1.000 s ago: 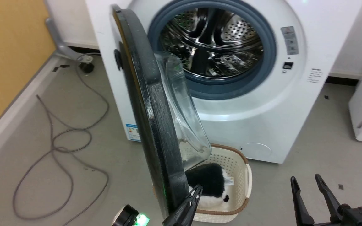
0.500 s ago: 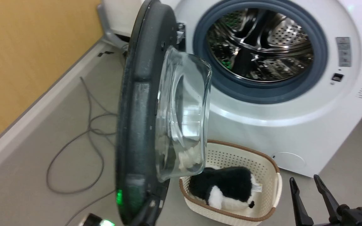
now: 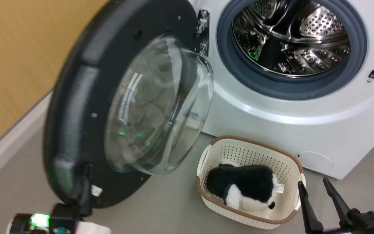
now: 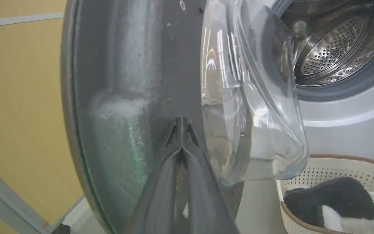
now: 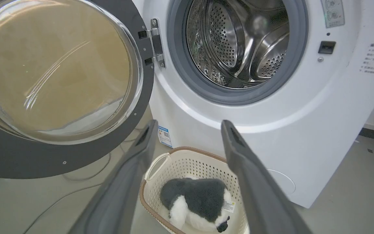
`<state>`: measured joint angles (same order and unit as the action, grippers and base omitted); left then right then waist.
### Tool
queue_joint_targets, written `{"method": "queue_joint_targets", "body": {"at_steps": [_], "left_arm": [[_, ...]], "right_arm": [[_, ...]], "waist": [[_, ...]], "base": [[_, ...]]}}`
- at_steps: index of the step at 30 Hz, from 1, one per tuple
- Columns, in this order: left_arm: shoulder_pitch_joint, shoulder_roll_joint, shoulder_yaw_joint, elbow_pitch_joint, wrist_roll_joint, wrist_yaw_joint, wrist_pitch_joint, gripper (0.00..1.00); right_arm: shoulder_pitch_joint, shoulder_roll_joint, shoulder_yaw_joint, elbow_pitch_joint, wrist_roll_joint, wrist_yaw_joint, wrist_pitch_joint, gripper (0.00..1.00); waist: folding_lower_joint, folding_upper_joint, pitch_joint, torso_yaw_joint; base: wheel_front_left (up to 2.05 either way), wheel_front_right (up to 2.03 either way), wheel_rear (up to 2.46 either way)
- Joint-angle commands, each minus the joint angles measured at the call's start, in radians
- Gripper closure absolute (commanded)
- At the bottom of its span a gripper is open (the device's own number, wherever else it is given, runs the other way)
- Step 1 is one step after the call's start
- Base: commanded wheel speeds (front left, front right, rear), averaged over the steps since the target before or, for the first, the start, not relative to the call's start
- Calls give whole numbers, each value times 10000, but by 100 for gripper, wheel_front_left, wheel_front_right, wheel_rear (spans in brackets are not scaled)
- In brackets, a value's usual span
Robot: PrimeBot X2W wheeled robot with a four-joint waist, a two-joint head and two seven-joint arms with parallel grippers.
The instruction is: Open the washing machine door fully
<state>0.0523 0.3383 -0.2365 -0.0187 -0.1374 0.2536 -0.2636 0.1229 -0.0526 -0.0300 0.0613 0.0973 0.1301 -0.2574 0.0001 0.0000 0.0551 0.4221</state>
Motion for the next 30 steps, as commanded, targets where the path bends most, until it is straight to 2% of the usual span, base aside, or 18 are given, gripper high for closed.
{"method": "queue_joint_targets", "body": {"at_steps": [1, 8, 16, 25, 30], "left_arm": [[-215, 17, 263, 177, -216, 34, 18, 100], [-1005, -134, 1663, 943, -1049, -271, 18, 100], [-2181, -287, 3193, 2320, -1337, -786, 18, 100], [-3248, -190, 4187, 3977, -1252, -1340, 18, 100], [-3833, -9, 4689, 4751, -1157, -1414, 18, 100]], "right_arm": [[-171, 24, -39, -4, -32, 6, -44, 0], [-387, 24, -204, 48, -173, 6, -44, 0], [-724, 24, -234, 107, -393, 6, -44, 0], [-1012, 24, -239, 241, -505, 6, -44, 0], [-1111, 24, -239, 262, -541, 6, -44, 0]], "waist": [[-1, 0, 159, -74], [-1, 0, 635, -213], [-1, 0, 1037, -375], [-1, 0, 1289, -717], [-1, 0, 1383, -949]], "base": [[0, 0, 0], [0, 0, 0], [0, 0, 0], [0, 0, 0], [0, 0, 0]]}}
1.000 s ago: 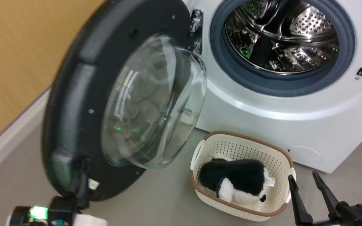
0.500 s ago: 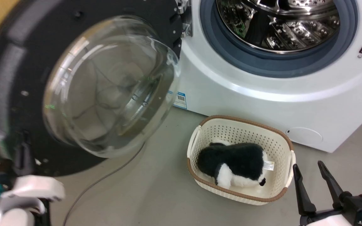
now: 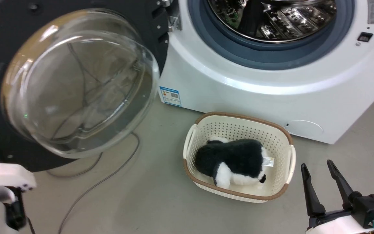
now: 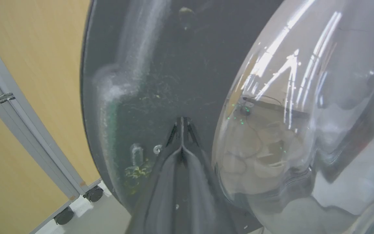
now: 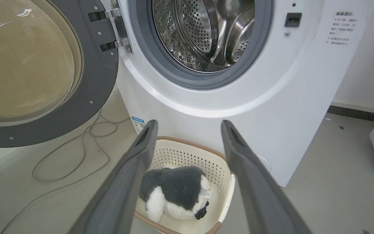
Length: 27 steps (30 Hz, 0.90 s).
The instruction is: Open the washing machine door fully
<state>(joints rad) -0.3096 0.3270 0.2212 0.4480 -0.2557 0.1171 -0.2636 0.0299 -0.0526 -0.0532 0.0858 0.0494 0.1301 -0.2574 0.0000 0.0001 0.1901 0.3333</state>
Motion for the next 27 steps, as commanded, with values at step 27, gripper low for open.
{"method": "queue_joint_targets", "body": {"at_steps": [27], "left_arm": [[1879, -866, 765, -1872, 1323, -548, 18, 100]], "right_arm": [[643, 24, -186, -83, 475, 6, -44, 0]], "waist": [[0, -1, -1808, -711]], "base": [[0, 0, 0]]}}
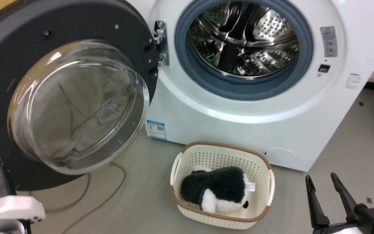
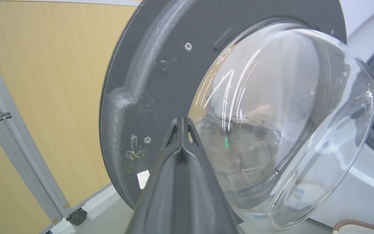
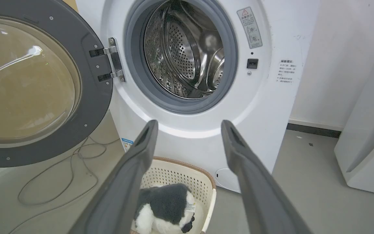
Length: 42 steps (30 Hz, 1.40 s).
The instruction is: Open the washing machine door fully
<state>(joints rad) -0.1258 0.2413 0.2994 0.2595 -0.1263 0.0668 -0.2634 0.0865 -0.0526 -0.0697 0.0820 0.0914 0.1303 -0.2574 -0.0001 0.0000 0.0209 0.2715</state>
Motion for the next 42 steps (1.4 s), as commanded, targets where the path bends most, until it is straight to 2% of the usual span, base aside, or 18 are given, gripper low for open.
{"method": "queue_joint_targets", "body": {"at_steps": [1, 4, 5, 6, 7, 15, 26, 34, 38, 39, 42], "left_arm": [[205, -83, -56, -208, 60, -106, 16, 100], [643, -304, -141, -849, 186, -180, 16, 100], [756, -388, -195, -1049, 228, -203, 16, 86], [867, -463, -274, -1254, 276, -251, 16, 53], [965, -533, -360, -1456, 324, -304, 16, 0], [1305, -852, -1021, -2071, 610, -743, 16, 0], [1540, -1265, -1872, -2265, 858, -1150, 16, 0], [1712, -1499, -2254, -2092, 993, -1060, 16, 0], [1804, -1587, -2382, -1921, 1061, -913, 16, 0], [1710, -1621, -2396, -1915, 1026, -876, 5, 100], [1704, -1631, -2418, -1921, 1028, -874, 28, 100]], "right_arm": [[98, 24, -36, -72, 60, 4, -44, 0], [157, 24, -60, -119, 73, 4, -44, 0], [178, 24, -83, -140, 76, 4, -44, 0], [198, 24, -96, -159, 72, 4, -44, 0], [223, 24, -105, -172, 64, 4, -44, 0], [335, 24, -242, -394, -48, 4, -44, 0], [409, 24, -149, -1238, -168, 4, -44, 0], [446, 24, 23, -1483, -230, 4, -44, 0], [504, 24, 33, -1431, -221, 4, -44, 0], [373, 2, 30, -1410, -138, -2, 7, 100], [357, 2, 30, -1405, -144, -2, 31, 100]], "waist": [[1, 0, -170, -147], [1, 0, -297, -302], [1, 0, -326, -334], [1, 0, -359, -376], [1, 0, -390, -414], [1, 0, -579, -793], [1, 0, -759, -1953], [1, 0, -793, -2835], [1, 0, -785, -3031], [1, 0, -784, -3031], [1, 0, -777, -3034]], "base": [[0, 0, 0], [0, 0, 0], [0, 0, 0], [0, 0, 0], [0, 0, 0], [0, 0, 0], [0, 0, 0], [0, 0, 0], [0, 0, 0], [0, 0, 0], [0, 0, 0]]}}
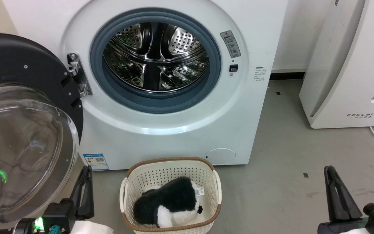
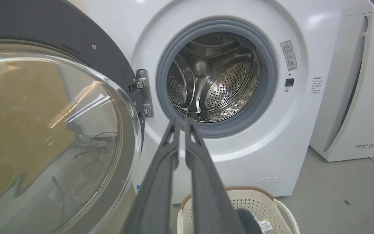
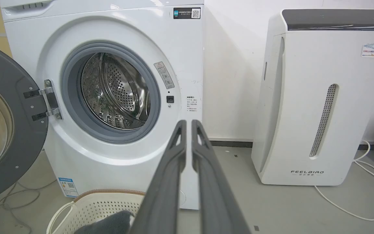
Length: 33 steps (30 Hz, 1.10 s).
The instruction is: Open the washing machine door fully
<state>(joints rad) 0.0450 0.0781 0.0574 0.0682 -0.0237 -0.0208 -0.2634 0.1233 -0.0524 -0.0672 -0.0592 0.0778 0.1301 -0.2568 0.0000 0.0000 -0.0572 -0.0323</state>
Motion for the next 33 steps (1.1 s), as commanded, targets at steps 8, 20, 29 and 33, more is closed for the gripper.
{"method": "queue_joint_targets", "body": {"at_steps": [8, 20, 29, 33], "left_arm": [[-34, -17, -36, -51, 18, 15, 196, 100], [-73, -42, -87, -111, 38, 34, 427, 100], [-105, -62, -129, -160, 55, 49, 617, 100], [-120, -71, -147, -181, 63, 55, 701, 100]], "right_arm": [[-90, 2, 48, 44, -58, 0, 190, 100], [-199, 4, 107, 96, -126, 1, 415, 100], [-287, 5, 156, 139, -182, 1, 600, 100], [-327, 6, 178, 157, -207, 2, 682, 100]], "waist": [[0, 0, 40, 25], [0, 0, 91, 53], [0, 0, 132, 76], [0, 0, 151, 87]], "base": [[0, 0, 0], [0, 0, 0], [0, 0, 0], [0, 0, 0]]}}
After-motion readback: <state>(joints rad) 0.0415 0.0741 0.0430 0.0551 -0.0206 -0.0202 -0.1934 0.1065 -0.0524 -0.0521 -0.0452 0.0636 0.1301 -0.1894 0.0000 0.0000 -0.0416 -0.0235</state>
